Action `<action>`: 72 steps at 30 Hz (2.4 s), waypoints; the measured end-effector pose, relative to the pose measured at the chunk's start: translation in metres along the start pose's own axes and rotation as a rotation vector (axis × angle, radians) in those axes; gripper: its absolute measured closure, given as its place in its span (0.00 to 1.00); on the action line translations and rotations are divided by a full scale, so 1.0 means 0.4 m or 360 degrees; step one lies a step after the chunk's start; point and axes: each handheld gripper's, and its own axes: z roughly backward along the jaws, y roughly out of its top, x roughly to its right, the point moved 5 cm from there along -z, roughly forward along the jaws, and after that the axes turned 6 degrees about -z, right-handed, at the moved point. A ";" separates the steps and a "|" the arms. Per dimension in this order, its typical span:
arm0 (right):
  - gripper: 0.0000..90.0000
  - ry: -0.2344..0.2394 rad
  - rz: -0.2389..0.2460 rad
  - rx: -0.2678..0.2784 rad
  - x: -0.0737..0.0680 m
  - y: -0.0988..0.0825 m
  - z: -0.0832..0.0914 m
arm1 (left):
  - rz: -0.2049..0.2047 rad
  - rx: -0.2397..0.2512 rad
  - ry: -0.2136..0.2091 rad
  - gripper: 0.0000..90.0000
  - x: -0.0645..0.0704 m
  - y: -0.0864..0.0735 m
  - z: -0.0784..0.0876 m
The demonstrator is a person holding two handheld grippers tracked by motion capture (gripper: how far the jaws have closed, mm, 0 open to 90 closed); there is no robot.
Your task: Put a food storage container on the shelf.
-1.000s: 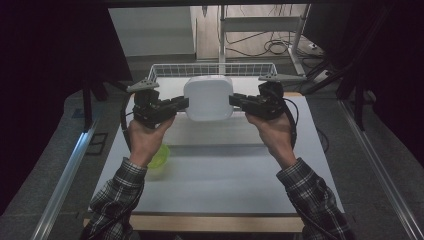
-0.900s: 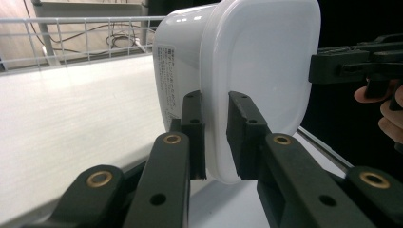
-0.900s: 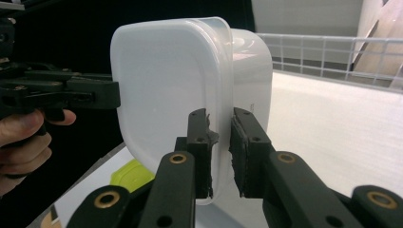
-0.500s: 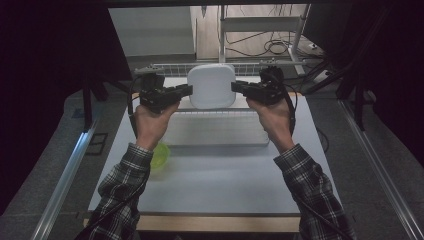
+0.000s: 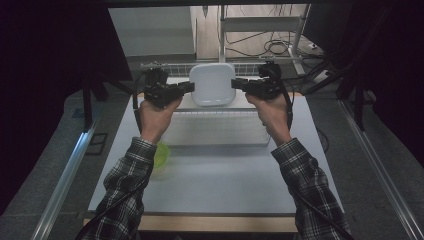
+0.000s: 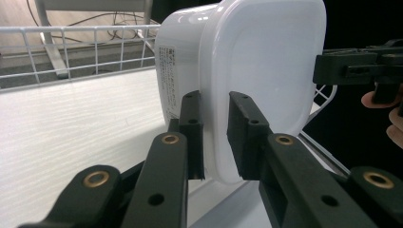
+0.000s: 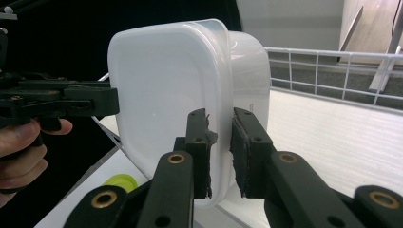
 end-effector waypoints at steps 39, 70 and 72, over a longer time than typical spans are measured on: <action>0.62 -0.0132 0.0025 -0.0027 0.024 0.004 -0.077 | -0.0090 0.0006 0.0108 0.60 -0.051 0.023 -0.071; 0.21 -0.0063 0.0207 0.0042 0.011 -0.065 -0.013 | -0.0290 -0.0041 -0.0049 0.17 0.020 -0.079 0.002; 0.19 -0.0051 0.0224 0.0043 0.007 -0.078 -0.006 | -0.0304 -0.0057 -0.0059 0.16 0.025 -0.096 0.006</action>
